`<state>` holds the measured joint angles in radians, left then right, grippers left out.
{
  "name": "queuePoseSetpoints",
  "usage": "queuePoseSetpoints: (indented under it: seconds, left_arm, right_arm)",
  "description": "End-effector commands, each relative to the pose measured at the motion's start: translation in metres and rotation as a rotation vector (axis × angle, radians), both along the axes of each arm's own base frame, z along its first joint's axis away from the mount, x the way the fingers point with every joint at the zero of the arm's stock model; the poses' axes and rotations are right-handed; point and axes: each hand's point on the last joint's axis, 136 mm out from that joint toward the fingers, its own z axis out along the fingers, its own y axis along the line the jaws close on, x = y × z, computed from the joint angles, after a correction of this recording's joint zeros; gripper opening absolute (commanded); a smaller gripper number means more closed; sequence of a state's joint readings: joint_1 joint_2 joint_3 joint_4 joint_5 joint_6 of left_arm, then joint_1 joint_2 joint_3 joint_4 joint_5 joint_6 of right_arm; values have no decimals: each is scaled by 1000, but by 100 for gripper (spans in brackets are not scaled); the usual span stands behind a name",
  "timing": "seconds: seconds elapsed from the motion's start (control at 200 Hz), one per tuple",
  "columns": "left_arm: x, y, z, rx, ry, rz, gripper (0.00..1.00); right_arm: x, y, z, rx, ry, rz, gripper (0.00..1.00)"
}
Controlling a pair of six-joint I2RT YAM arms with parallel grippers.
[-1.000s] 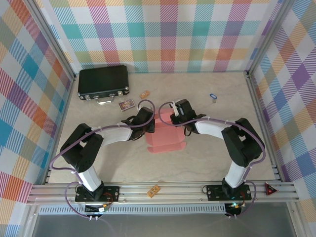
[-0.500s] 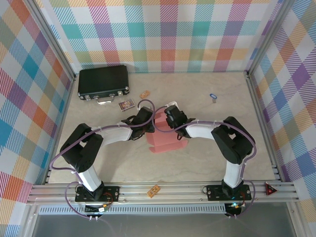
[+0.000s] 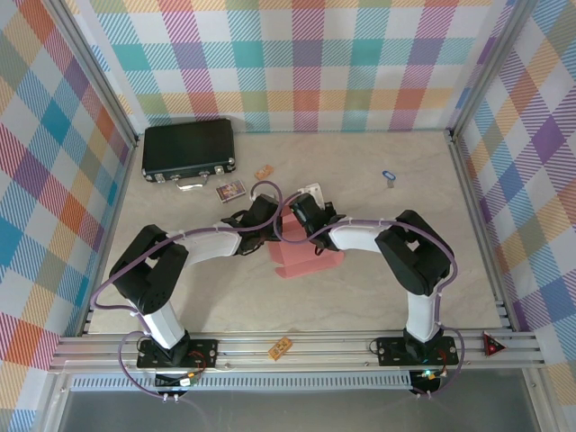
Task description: Fold the paper box
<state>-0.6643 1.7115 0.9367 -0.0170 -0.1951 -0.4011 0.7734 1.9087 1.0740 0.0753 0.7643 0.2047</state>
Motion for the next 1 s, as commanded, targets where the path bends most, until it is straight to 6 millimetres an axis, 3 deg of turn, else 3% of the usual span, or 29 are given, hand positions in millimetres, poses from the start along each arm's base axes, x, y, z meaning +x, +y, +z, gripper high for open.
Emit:
queuePoseSetpoints:
  seconds: [0.0, 0.455, 0.735, 0.85, 0.995]
  left_arm:
    - [-5, -11, -6, -11, 40, -31, 0]
    - [-7, -10, -9, -5, 49, -28, 0]
    - [-6, -10, -8, -6, 47, -23, 0]
    - [-6, -10, -7, -7, 45, -19, 0]
    - [-5, -11, -8, -8, 50, -16, 0]
  right_arm:
    - [-12, -17, -24, -133, 62, -37, 10]
    - [-15, -26, -27, -151, 91, -106, 12]
    - [-21, -23, -12, -109, 87, -56, 35]
    - [-24, -19, -9, -87, 94, -23, 49]
    - [-29, -14, -2, -60, 95, 19, 57]
